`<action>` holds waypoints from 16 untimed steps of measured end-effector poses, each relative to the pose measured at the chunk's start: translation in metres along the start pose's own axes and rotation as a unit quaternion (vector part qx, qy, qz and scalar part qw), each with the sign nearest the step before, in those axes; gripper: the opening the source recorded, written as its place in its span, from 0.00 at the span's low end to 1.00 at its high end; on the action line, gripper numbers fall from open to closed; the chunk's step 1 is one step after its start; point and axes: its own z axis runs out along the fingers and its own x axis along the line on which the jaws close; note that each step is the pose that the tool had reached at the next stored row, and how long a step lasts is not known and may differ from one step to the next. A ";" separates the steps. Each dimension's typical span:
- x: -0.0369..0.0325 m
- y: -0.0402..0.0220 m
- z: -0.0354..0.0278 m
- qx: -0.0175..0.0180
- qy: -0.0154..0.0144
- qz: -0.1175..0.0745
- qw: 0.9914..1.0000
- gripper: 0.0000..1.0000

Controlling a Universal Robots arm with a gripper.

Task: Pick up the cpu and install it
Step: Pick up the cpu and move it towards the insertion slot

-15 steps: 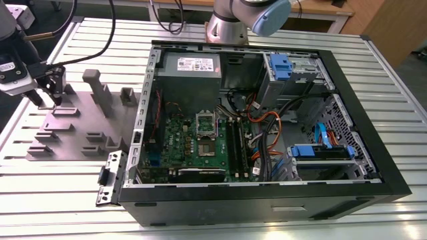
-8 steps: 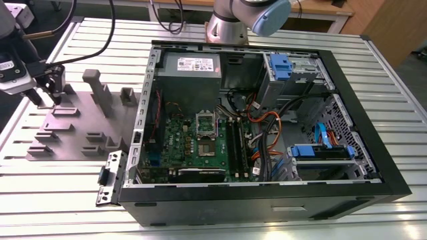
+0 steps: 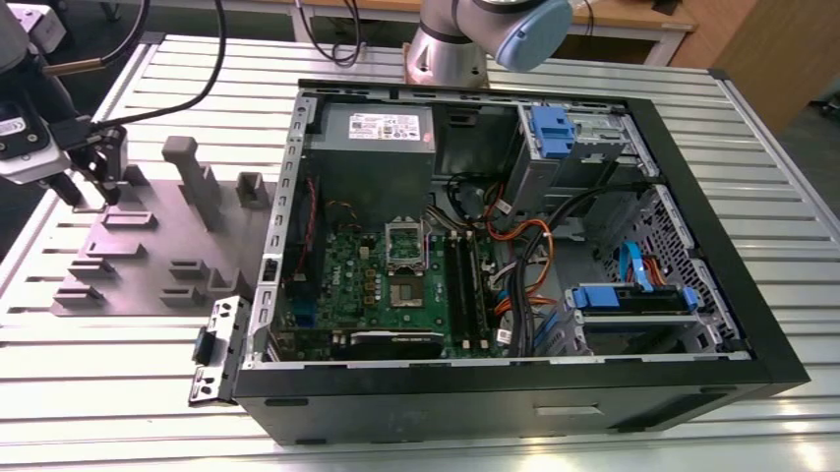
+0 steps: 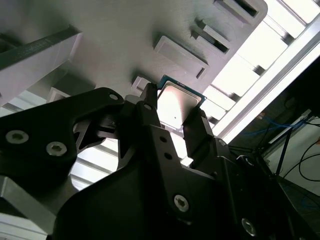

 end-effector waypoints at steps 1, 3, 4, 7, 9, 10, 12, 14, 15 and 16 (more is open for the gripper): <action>0.0000 0.0000 -0.0002 0.000 0.000 0.000 1.000 0.45; 0.0000 0.0000 -0.0007 0.000 0.000 0.000 1.000 0.45; 0.0000 0.0000 -0.0008 0.000 0.000 0.000 1.000 0.45; 0.0000 0.0000 -0.0014 0.000 0.000 0.000 1.000 0.45; 0.0000 0.0000 -0.0017 0.000 0.000 0.000 1.000 0.45; 0.0000 0.0000 -0.0019 0.000 0.000 0.000 1.000 0.45; 0.0001 0.0001 -0.0024 0.000 0.000 0.000 1.000 0.45; 0.0000 0.0001 -0.0030 0.000 0.000 0.000 1.000 0.45; 0.0001 0.0001 -0.0034 0.000 0.000 0.000 1.000 0.45; 0.0001 0.0001 -0.0038 0.000 0.000 0.000 1.000 0.45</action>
